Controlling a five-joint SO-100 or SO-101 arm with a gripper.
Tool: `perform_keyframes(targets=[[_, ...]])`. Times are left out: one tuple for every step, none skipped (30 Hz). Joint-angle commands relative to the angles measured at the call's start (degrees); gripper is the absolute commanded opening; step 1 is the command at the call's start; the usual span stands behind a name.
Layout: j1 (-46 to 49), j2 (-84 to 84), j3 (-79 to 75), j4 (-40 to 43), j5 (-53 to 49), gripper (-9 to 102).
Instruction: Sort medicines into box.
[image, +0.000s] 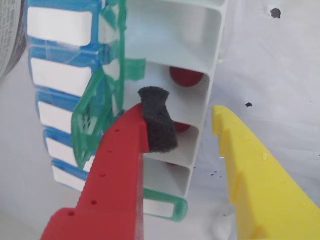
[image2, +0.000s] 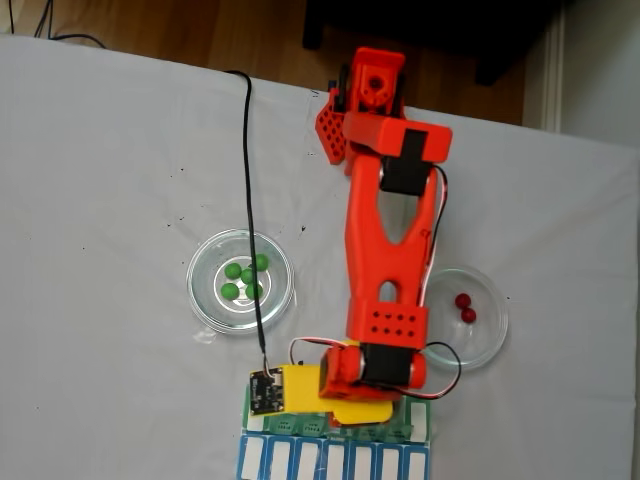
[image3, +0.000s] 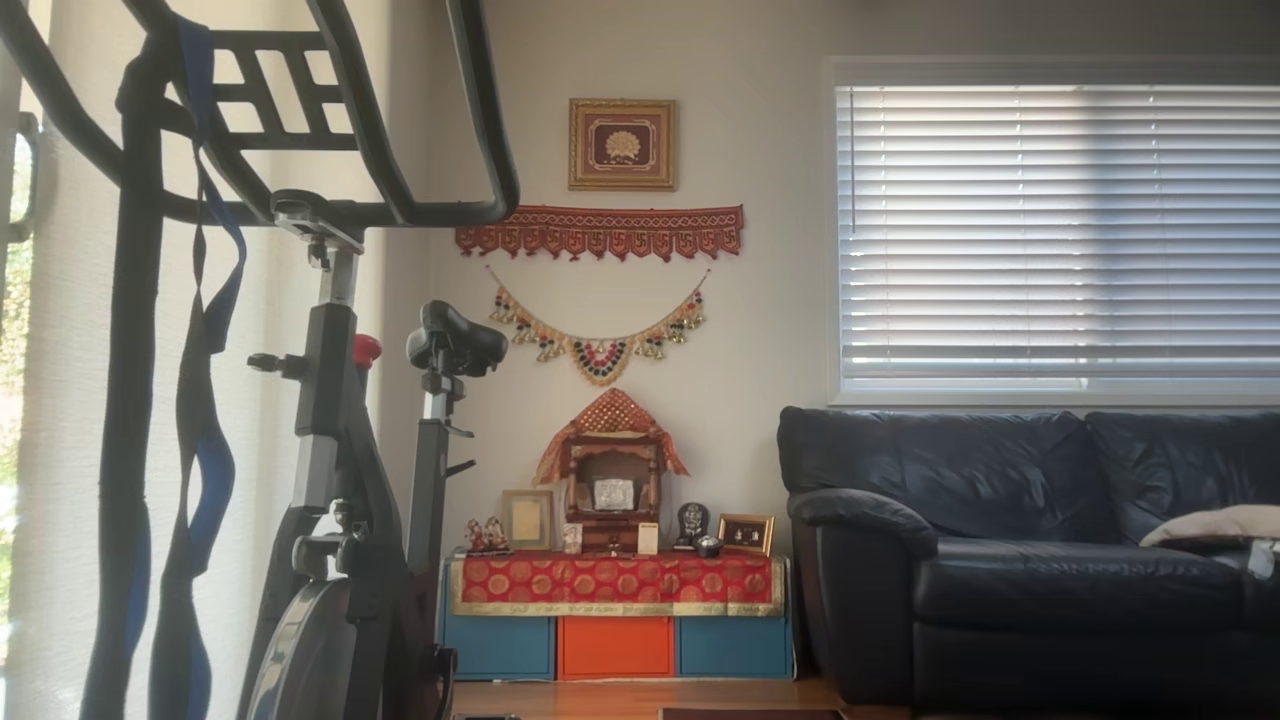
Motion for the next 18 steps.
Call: perform_keyframes(targets=[[-2.0, 11.4, 0.9, -0.1, 0.3, 2], [-2.3, 12.7, 1.8, -0.1, 0.3, 2], [-2.5, 13.9, 2.7, -0.1, 0.3, 2], [-3.0, 15.3, 4.0, -0.1, 0.3, 2], [-3.3, 16.4, 4.9, -0.2, 0.3, 2], [-3.8, 17.9, 6.5, -0.5, 0.3, 2], [-4.5, 19.4, 7.9, -0.5, 0.2, 2], [-5.3, 20.7, 9.2, -0.3, -0.1, 2], [-6.1, 22.0, 10.5, 0.0, -0.3, 2], [-6.9, 23.2, 11.9, 0.4, -0.4, 2], [-7.9, 24.4, 13.2, 0.8, -0.7, 2], [-8.6, 25.8, 14.5, 1.0, -0.9, 2], [-9.2, 27.4, 15.9, 1.0, -0.9, 2], [-9.8, 29.0, 17.2, 1.0, -0.8, 2], [-10.3, 30.6, 18.3, 1.0, -0.6, 2], [-10.8, 32.1, 19.3, 1.1, -0.4, 2], [-11.3, 33.2, 20.2, 1.1, -0.2, 1], [-12.0, 34.0, 20.9, 1.2, -0.1, 1]])
